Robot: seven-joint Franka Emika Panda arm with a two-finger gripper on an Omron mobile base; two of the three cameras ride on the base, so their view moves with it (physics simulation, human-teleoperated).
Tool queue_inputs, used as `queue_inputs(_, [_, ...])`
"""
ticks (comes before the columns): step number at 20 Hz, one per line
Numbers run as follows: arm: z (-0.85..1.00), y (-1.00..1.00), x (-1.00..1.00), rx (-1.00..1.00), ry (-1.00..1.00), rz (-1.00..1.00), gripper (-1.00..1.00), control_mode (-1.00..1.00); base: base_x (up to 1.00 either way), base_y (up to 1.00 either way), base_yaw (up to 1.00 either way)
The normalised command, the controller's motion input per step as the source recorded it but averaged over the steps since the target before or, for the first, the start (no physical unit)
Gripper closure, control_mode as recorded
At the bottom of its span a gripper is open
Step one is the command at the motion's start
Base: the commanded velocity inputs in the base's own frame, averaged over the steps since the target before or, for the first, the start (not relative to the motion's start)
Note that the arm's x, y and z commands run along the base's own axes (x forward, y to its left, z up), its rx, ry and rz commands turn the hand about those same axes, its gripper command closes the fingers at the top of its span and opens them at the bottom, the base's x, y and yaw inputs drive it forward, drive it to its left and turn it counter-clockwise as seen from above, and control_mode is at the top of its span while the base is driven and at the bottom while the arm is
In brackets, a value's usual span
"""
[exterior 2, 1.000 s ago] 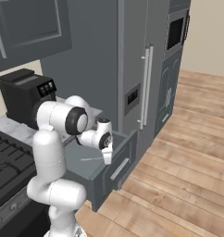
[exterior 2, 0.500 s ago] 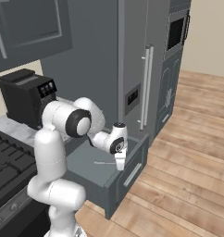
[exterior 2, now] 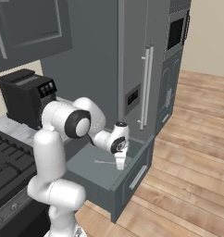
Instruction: Organize the utensils by type. Pick up the wooden spoons from the counter and place them in the open cabinet. Then pick up the metallic utensils from the counter and place them in the open drawer.
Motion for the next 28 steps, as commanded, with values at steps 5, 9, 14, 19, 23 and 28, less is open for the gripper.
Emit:
queue_inputs(5, [0.09,0.57,0.2,0.0,-0.01,0.0,1.0,-1.0,0.0,0.0,0.0])
queue_inputs(9, [-0.34,0.28,0.37,0.0,-0.03,0.0,1.0,-1.0,0.0,0.0,0.0])
queue_inputs(14, [-0.49,0.09,0.22,0.01,-0.07,0.0,1.0,-1.0,0.0,0.0,0.0])
queue_inputs(19, [-0.39,0.0,0.3,0.09,-0.04,0.0,1.0,-1.0,0.0,0.0,0.0])
queue_inputs(23, [-0.42,0.0,0.4,0.09,0.0,0.0,1.0,-1.0,0.0,0.0,0.0])
queue_inputs(28, [-0.38,0.01,0.36,0.01,0.0,0.0,1.0,-1.0,0.0,0.0,0.0])
